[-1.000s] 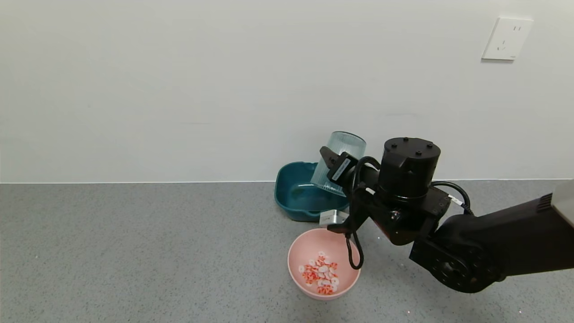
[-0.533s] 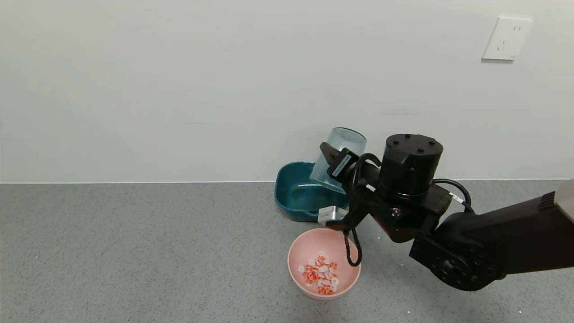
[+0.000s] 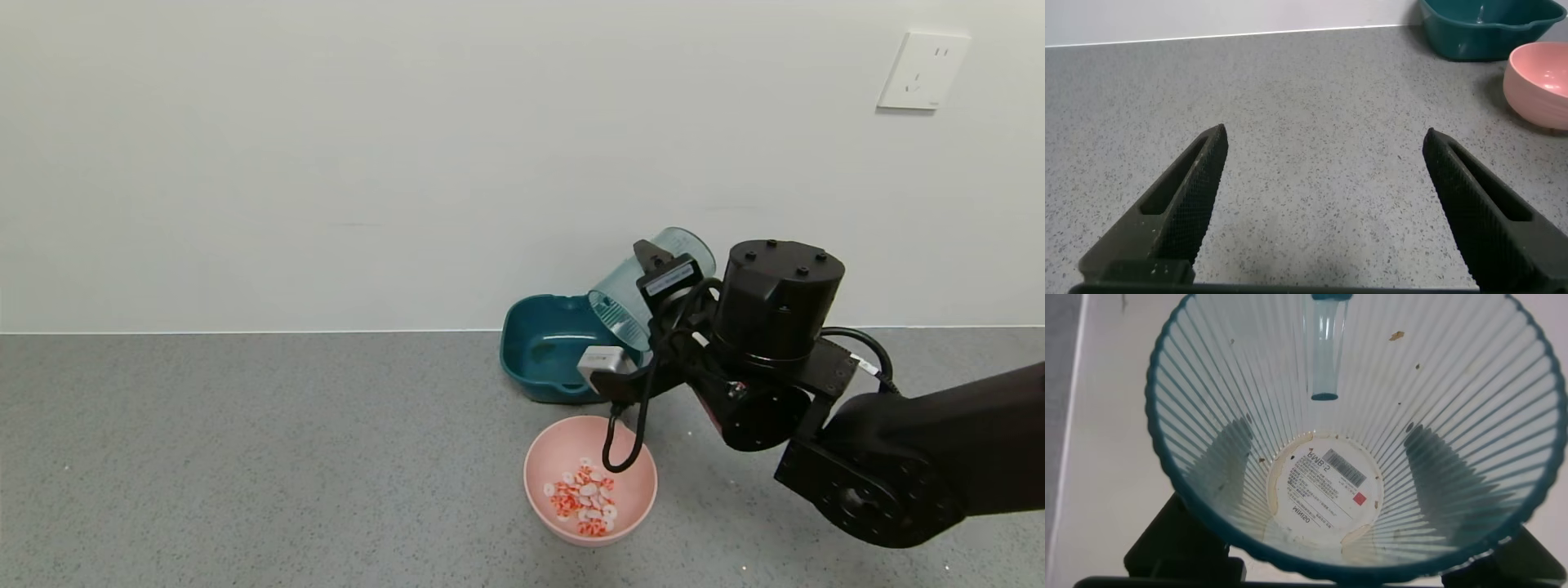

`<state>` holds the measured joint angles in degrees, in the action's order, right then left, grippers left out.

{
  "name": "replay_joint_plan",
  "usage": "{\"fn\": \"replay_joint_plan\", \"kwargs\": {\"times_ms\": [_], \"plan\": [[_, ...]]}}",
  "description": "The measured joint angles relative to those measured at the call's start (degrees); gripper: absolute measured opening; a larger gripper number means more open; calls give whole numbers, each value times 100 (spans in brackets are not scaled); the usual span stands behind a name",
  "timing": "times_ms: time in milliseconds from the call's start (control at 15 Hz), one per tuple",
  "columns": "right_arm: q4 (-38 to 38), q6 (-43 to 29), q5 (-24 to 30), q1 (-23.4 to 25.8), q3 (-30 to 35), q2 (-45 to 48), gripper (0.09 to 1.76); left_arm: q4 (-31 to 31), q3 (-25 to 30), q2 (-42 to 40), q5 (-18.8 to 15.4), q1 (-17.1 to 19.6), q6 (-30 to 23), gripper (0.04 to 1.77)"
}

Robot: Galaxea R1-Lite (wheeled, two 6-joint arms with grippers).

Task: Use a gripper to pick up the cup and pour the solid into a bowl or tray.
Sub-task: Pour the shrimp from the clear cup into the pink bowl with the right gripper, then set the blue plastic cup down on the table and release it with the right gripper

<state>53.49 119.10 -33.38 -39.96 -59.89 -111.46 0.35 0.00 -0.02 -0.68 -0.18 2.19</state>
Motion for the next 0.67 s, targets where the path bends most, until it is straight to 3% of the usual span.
{"fn": "replay_joint_plan", "kwargs": {"times_ms": [333, 667], "plan": [[-11, -1742, -545, 177, 546, 411, 134, 0, 0, 0, -2, 0, 0, 172], [-18, -3523, -592, 557, 934, 781, 134, 0, 0, 0, -2, 0, 0, 172]]}}
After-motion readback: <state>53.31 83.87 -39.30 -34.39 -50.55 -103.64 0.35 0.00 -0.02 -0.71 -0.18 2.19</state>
